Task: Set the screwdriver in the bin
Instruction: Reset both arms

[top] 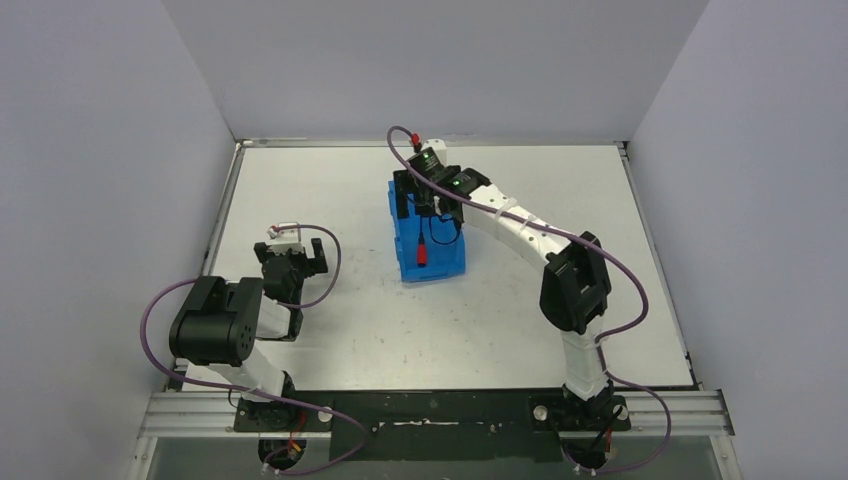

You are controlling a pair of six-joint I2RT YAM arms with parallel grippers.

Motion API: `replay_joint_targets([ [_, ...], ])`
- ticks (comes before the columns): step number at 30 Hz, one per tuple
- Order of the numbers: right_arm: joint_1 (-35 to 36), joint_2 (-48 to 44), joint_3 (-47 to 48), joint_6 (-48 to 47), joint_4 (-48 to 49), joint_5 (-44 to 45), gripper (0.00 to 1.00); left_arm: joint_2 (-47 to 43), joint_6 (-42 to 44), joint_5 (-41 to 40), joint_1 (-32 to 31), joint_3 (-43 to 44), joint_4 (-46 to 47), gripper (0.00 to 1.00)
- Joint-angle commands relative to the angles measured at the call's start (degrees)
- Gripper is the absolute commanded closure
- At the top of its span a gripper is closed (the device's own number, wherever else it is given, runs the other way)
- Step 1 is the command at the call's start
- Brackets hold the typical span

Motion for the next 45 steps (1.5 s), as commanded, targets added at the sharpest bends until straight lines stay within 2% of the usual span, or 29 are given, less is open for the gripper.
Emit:
replay_joint_targets([
  [1,-0.5,-4.45,3.43,-3.77,-2.87,2.89,0.0,-0.74,0.45,-0.21,-0.14,0.81,1.19,0.03],
  [5,-2.19,-6.64,2.03,-5.59,-3.15,2.71,0.0,-0.71,0.43,-0.21,-0.19,0.76,1.21,0.03],
  [10,-6.49,-10.38,-1.88,-8.32,-2.2,-1.65,0.0,-0.67,0.43,-0.21,-0.18,0.82,1.2,0.03],
  [18,-16.35,-17.12,-8.75,-14.09,-3.48,-3.48,0.0,-0.71,0.49,-0.21,-0.19,0.79,1.22,0.03],
  [25,-28.64,-22.2,-14.92,-16.69,-3.74,-10.94,0.0,-0.72,0.42,-0.21,-0.18,0.8,1.2,0.03],
  [31,-35.92,-25.29,-18.81,-19.22,-4.1,-12.31,0.0,-0.69,0.47,-0.21,-0.23,0.78,1.25,0.03],
  [45,-39.8,-29.81,-24.36,-19.86,-1.22,-13.18,0.0,-0.73,0.44,-0.21,-0.19,0.8,1.21,0.03],
])
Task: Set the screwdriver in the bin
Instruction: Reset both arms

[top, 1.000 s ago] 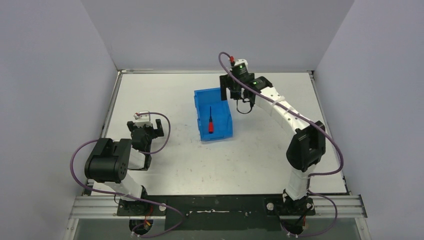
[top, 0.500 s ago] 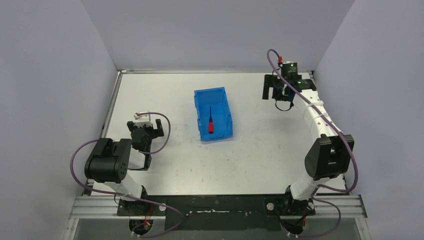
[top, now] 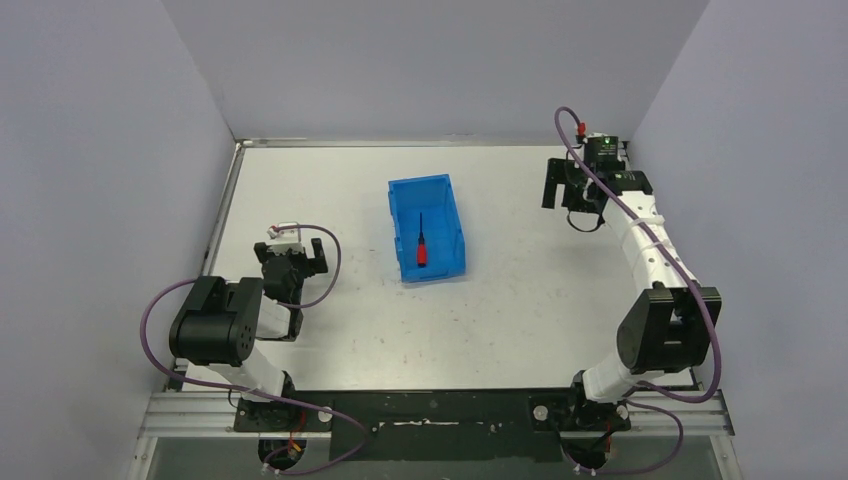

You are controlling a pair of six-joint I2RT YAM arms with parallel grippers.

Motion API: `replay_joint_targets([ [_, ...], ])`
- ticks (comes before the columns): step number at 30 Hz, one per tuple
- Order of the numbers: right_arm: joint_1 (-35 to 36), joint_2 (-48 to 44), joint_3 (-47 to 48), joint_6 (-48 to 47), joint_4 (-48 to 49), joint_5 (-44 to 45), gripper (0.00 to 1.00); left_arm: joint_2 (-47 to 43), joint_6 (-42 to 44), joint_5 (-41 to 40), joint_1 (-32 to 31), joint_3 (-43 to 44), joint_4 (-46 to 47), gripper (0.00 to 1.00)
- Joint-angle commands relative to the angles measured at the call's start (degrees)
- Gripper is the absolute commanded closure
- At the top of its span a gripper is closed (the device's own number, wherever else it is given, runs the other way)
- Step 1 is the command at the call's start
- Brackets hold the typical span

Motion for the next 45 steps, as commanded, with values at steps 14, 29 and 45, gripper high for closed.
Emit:
replay_joint_targets([
  [14,-0.56,-6.13,-3.24,-1.14,3.39,0.12,0.0,-0.7,0.46,-0.21,-0.19,0.76,1.23,0.03],
  [29,-0.54,-6.88,-3.05,-1.19,4.01,0.17,0.0,-0.67,0.47,-0.21,-0.18,0.75,1.2,0.03],
  [45,-0.51,-11.92,-10.29,-4.31,16.28,-2.83,0.0,-0.7,0.38,-0.21,-0.24,0.74,1.21,0.03],
])
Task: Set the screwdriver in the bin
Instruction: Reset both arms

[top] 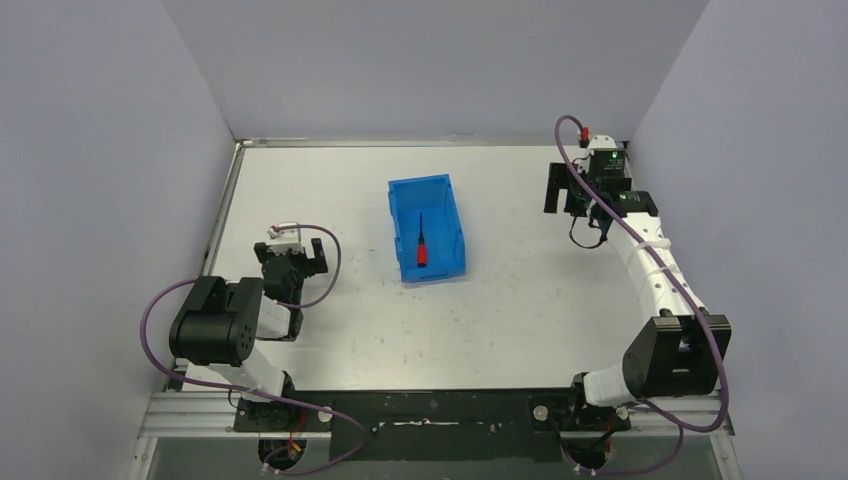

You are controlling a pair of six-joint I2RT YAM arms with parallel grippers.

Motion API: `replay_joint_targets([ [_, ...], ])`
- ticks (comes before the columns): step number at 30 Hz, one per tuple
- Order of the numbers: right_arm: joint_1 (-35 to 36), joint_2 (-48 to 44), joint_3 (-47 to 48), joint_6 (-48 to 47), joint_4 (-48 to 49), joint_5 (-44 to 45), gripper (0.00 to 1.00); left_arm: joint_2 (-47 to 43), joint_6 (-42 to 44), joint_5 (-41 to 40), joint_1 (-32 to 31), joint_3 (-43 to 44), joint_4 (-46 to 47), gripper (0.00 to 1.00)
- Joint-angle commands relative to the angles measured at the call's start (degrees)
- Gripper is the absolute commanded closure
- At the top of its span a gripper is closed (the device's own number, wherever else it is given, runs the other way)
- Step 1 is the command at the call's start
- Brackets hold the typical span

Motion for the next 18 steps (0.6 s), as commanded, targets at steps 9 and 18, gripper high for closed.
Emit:
replay_joint_targets([
  [9,-0.11,-1.86,-0.74,-1.66,12.45,0.44,0.0,-0.7,0.42,-0.2,-0.18,0.75,1.33,0.03],
  [18,-0.07,0.96,1.83,-0.92,10.36,0.96,0.0,-0.7,0.43,-0.21,-0.23,0.74,1.2,0.03],
])
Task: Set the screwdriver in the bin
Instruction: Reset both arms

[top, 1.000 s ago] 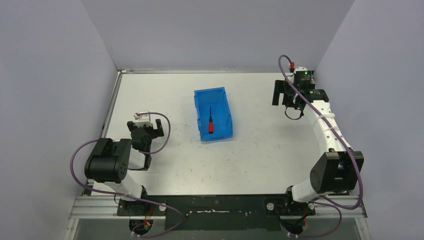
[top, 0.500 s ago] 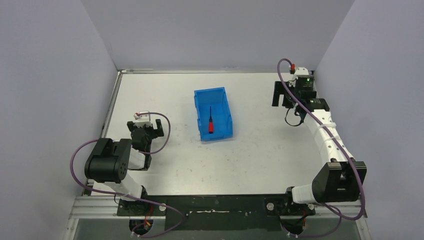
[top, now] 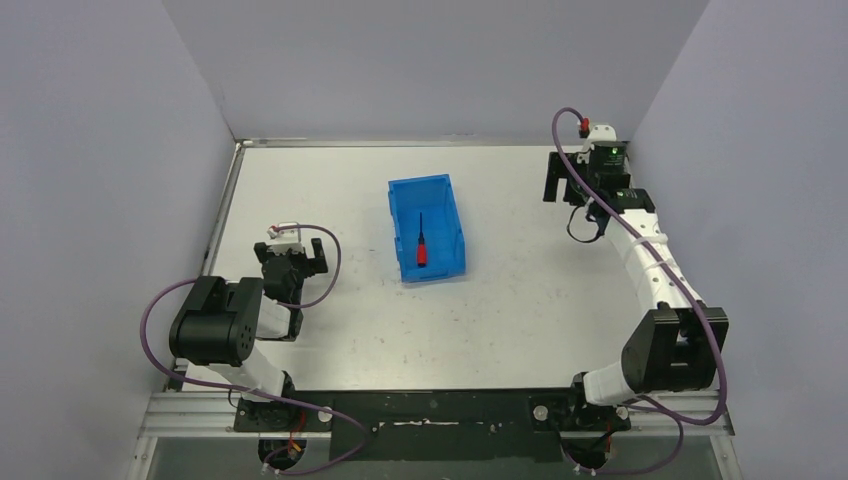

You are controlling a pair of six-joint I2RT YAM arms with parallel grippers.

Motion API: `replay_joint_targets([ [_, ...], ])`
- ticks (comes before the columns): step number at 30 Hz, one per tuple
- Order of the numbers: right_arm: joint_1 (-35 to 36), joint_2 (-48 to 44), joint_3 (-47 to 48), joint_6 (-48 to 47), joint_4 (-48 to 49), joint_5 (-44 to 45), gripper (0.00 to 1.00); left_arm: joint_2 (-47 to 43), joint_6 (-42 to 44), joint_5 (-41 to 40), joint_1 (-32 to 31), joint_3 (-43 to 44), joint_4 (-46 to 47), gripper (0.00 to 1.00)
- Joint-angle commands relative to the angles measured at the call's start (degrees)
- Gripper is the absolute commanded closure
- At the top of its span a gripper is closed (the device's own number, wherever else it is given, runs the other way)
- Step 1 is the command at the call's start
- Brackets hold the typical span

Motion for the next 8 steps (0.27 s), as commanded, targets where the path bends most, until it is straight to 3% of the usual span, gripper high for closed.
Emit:
replay_joint_targets([
  [1,-0.11,1.34,3.68,0.74,0.73,1.76,0.0,-0.72,0.42,-0.21,-0.19,0.74,1.2,0.03],
  [8,0.11,4.48,6.81,0.41,-0.33,2.7,0.0,-0.73,0.42,-0.21,-0.18,0.74,1.25,0.03],
])
